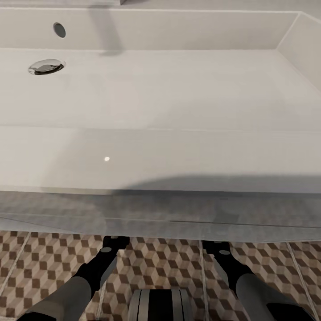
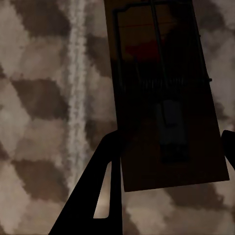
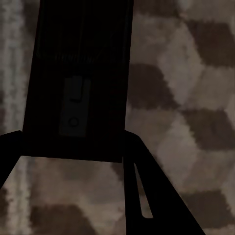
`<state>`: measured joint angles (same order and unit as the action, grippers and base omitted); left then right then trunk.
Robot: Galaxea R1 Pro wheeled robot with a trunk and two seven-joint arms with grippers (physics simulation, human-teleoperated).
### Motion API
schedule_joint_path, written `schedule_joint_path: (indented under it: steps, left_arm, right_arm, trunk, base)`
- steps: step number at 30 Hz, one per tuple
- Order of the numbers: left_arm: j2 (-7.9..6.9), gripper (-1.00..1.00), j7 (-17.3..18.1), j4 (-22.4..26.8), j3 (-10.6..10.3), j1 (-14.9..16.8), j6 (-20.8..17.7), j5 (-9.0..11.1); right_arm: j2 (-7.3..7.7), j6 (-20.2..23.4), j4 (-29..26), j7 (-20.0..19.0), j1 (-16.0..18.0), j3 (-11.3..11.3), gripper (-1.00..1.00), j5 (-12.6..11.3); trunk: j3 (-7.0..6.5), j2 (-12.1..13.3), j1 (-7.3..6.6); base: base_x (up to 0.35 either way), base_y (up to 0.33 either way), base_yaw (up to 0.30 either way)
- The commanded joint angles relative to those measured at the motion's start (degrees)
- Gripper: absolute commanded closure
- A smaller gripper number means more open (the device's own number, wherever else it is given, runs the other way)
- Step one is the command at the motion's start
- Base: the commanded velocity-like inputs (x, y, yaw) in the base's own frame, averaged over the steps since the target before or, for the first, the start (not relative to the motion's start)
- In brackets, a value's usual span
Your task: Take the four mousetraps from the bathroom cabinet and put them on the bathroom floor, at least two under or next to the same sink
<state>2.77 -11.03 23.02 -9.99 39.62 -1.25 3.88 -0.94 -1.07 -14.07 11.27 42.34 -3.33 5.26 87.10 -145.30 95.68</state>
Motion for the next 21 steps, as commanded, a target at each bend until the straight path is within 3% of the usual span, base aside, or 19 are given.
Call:
schedule_joint_path:
  steps: [1, 21]
  left_arm:
    - [-0.05, 1.0, -0.5, 0.0, -0.5, 0.0, -0.2, 0.4]
    - [0.06, 1.0, -0.5, -0.3, -0.5, 0.0, -3.0, 0.8]
  right_arm:
    - [-0.04, -0.2, 0.1, 0.1, 0.0, -0.4, 1.0, 0.4]
    - [-0.03, -0.3, 2.6, 0.2, 0.0, -0.5, 1.0, 0.2]
  trunk:
    - [0.03, 0.0, -0.01]
    - [0.03, 0.0, -0.01]
  base:
    - [0.0, 0.0, 0.0]
    - [0.0, 0.0, 0.0]
